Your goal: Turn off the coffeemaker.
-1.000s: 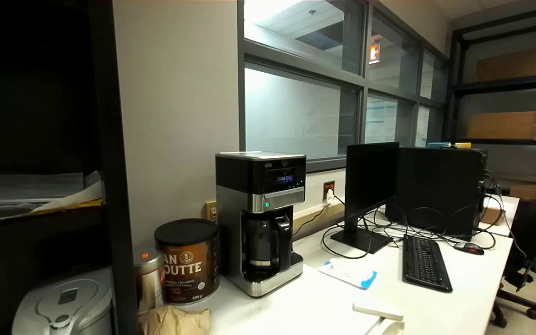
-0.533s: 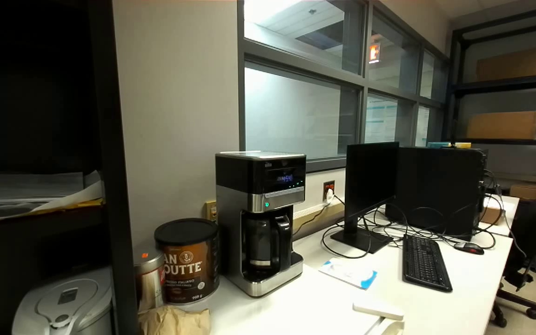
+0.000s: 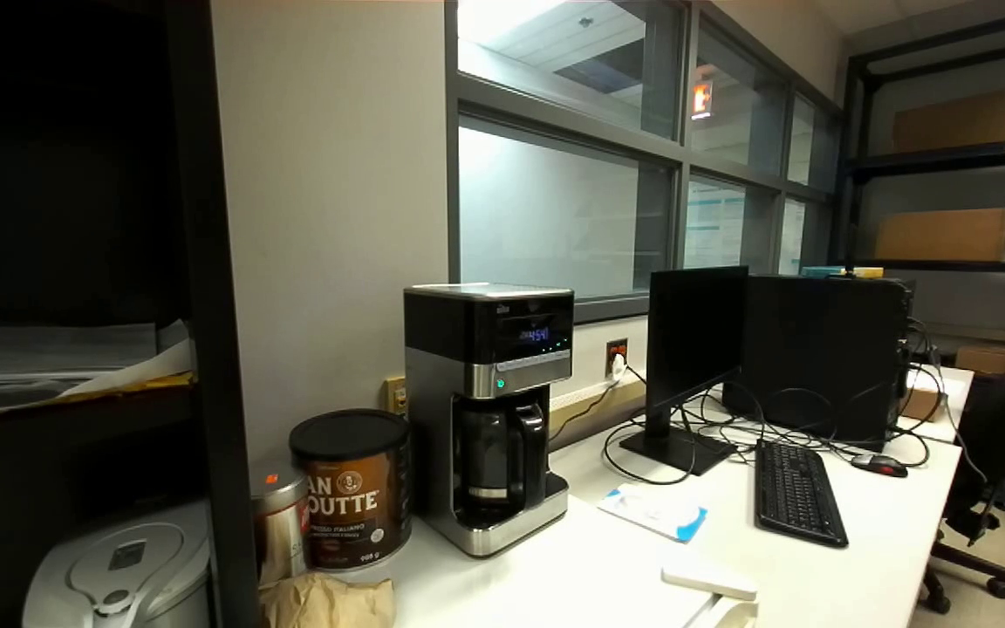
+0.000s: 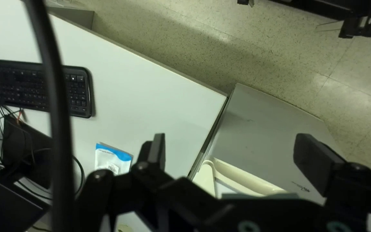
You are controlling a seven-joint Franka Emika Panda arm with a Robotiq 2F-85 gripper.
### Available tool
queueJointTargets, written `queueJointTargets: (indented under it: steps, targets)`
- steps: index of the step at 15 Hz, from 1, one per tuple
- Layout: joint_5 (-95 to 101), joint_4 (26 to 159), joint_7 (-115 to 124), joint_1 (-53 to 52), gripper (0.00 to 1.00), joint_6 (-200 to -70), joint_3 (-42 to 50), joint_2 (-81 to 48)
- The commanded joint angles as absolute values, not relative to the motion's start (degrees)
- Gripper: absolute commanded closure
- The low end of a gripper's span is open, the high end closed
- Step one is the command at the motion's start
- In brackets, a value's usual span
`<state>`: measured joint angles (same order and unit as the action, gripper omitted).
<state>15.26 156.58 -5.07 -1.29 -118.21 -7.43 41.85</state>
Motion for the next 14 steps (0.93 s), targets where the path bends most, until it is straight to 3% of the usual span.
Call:
queueJointTargets:
  steps: [1, 3, 4, 6, 14]
  targets:
    - [21.4, 150.0, -10.5, -2.2, 0.00, -121.0, -7.0, 30.1]
    - [25.5, 146.8, -13.3, -2.2, 0.00, -122.2, -6.9, 25.8]
    - [27.7, 144.7, -14.7, -2.1, 0.25, -122.9, -7.0, 23.3]
    - [32.2, 141.0, -17.4, -2.0, 0.34, -124.5, -6.9, 18.8]
    - [47.3, 129.7, -28.9, -2.6, 0.94, -136.7, -5.0, 4.8]
